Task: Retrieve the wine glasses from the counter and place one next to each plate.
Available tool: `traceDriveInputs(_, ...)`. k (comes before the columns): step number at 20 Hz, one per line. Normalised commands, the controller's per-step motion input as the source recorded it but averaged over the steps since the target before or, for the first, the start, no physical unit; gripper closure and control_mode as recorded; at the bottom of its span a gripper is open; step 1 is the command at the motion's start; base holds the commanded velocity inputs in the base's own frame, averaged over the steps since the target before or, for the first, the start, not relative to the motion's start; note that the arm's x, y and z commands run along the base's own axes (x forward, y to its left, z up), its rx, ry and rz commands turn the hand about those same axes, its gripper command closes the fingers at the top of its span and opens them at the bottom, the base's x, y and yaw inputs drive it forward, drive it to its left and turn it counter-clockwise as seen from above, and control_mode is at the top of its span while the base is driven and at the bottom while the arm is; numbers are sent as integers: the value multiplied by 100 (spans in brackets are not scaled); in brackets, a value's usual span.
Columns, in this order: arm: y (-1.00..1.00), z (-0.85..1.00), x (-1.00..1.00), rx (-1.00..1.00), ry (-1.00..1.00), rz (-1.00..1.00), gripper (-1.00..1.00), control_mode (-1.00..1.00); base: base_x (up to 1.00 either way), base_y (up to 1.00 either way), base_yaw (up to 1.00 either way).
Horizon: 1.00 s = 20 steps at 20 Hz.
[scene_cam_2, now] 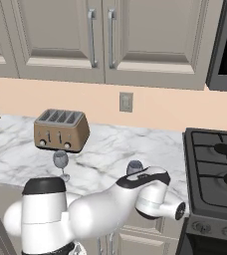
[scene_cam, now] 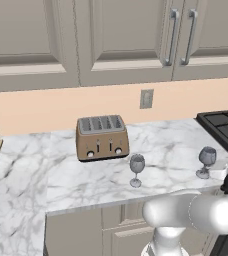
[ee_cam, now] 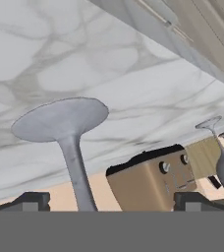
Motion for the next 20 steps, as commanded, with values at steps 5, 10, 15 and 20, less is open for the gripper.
traceDriveInputs(5,1,-7,15,0,1,-2,-100,-100,0,0,0)
traceDriveInputs(10,0,-6,9,1,1,-2,-100,-100,0,0,0)
traceDriveInputs(15,0,-8,10,1,0,-2,100,-100,0,0,0)
traceDriveInputs(20,0,-1,4,0,0,-2,100,-100,0,0,0)
